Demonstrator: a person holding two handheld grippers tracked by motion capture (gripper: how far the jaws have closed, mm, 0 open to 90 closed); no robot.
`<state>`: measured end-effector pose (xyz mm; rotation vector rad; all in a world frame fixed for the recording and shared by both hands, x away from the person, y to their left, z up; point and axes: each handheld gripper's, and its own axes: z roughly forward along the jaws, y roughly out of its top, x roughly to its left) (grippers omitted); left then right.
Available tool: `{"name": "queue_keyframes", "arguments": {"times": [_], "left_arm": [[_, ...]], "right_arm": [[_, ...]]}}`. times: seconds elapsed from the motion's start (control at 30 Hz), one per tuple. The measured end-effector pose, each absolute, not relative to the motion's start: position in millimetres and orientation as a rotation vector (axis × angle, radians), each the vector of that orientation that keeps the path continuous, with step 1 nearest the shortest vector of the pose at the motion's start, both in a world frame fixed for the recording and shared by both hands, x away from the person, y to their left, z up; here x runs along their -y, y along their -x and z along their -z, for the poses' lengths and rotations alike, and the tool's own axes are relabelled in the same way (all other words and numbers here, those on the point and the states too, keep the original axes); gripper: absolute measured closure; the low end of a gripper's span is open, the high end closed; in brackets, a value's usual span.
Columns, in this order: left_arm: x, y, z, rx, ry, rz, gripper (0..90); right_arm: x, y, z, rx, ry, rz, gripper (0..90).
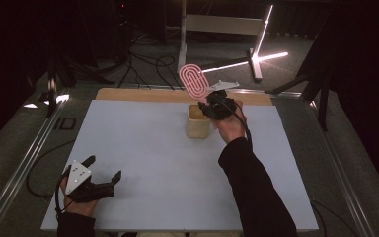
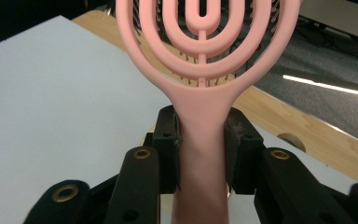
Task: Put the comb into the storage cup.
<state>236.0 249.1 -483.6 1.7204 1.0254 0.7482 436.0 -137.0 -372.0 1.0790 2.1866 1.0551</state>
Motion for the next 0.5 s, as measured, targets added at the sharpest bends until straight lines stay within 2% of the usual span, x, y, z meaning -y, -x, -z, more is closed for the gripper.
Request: {"name": "queue_keyframes", "arguments": {"times": [0.5], "left_arm": [[-250.2,-239.1,481.8,-1.044,-1.694,-0.726,0.1]], "right_arm": [[134.3,-435.9,374.3,-2.131,-1.049,-1.121,69.9]]}}
